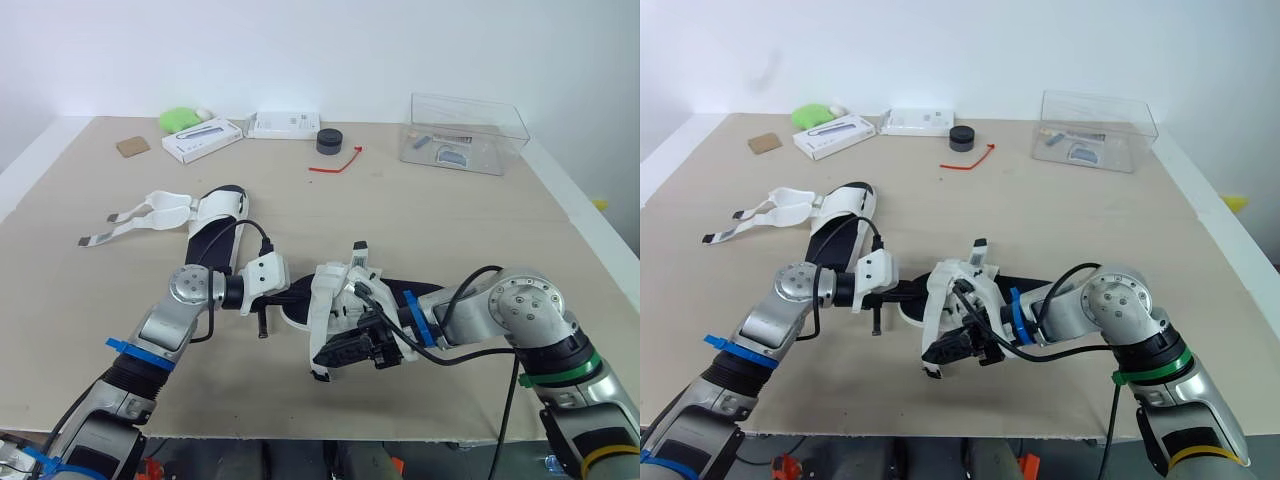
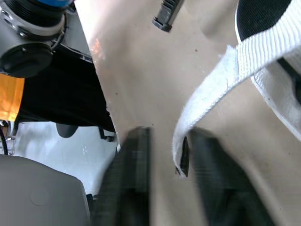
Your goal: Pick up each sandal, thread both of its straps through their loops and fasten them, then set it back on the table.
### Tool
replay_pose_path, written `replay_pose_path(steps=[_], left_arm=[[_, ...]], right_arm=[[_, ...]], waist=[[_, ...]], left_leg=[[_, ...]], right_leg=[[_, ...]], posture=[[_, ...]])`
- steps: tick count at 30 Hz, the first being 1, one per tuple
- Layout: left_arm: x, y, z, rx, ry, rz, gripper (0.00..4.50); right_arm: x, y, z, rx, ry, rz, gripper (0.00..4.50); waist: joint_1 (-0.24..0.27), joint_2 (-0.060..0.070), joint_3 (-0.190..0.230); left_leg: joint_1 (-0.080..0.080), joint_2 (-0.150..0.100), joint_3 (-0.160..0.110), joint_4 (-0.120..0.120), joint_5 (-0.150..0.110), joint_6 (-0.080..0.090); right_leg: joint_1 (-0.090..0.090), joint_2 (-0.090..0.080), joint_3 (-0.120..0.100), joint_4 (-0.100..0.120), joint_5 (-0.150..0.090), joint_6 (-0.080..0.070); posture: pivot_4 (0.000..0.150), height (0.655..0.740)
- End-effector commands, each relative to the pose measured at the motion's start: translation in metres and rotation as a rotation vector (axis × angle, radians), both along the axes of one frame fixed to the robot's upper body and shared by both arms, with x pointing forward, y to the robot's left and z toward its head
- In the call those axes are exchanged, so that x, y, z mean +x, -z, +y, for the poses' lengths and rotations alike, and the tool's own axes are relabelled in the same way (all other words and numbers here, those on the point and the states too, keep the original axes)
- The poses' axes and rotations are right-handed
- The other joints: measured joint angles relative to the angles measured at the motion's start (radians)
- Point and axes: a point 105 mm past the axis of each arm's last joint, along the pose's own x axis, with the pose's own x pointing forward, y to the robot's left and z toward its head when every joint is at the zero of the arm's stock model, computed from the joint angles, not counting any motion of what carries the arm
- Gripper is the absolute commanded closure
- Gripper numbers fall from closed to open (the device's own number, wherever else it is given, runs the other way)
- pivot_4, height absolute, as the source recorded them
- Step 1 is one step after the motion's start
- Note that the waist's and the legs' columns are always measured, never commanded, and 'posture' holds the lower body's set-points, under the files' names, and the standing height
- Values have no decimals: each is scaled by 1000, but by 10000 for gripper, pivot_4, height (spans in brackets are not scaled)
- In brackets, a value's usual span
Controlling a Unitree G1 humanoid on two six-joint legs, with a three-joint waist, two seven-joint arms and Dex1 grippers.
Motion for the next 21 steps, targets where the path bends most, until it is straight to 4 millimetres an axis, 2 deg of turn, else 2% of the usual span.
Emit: replay_pose_path(steps=[1, 5, 9, 13, 16, 21], left_arm=[[1, 8, 0, 21, -15, 20, 45000], [0, 9, 0, 20, -14, 22, 45000], [1, 9, 1, 22, -16, 22, 45000], [1, 9, -1, 21, -11, 22, 45000], [1, 10, -4, 17, -6, 22, 45000], [1, 10, -6, 14, -2, 20, 45000]], right_arm=[[4, -7, -1, 12, 18, -22, 43260], [6, -10, -2, 32, 40, -22, 43260], [22, -55, -1, 214, 80, -17, 43260], [42, -78, -4, 240, 126, -25, 43260], [55, -80, -8, 212, 157, -28, 43260], [64, -68, -19, 134, 177, 34, 43260]], waist=[[0, 0, 0], [0, 0, 0], [-1, 0, 0], [0, 0, 0], [0, 0, 0], [1, 0, 0]], left_leg=[[0, 0, 0, 0, 0, 0], [0, 0, 0, 0, 0, 0], [0, 0, 0, 1, 0, 0], [0, 0, 0, 3, 0, 0], [-1, 0, 0, 3, 0, 1], [-3, -1, 0, 3, 0, 1]], right_leg=[[0, 0, 0, 0, 0, 0], [0, 0, 0, 0, 0, 0], [0, 0, 0, 0, 0, 0], [0, 1, 0, 0, 2, 1], [0, 0, 0, 0, 1, 1], [0, -1, -1, -1, 2, 1]], posture=[[1500, 7400], [1500, 7400], [1500, 7400], [1500, 7400], [1500, 7400], [1500, 7400]])
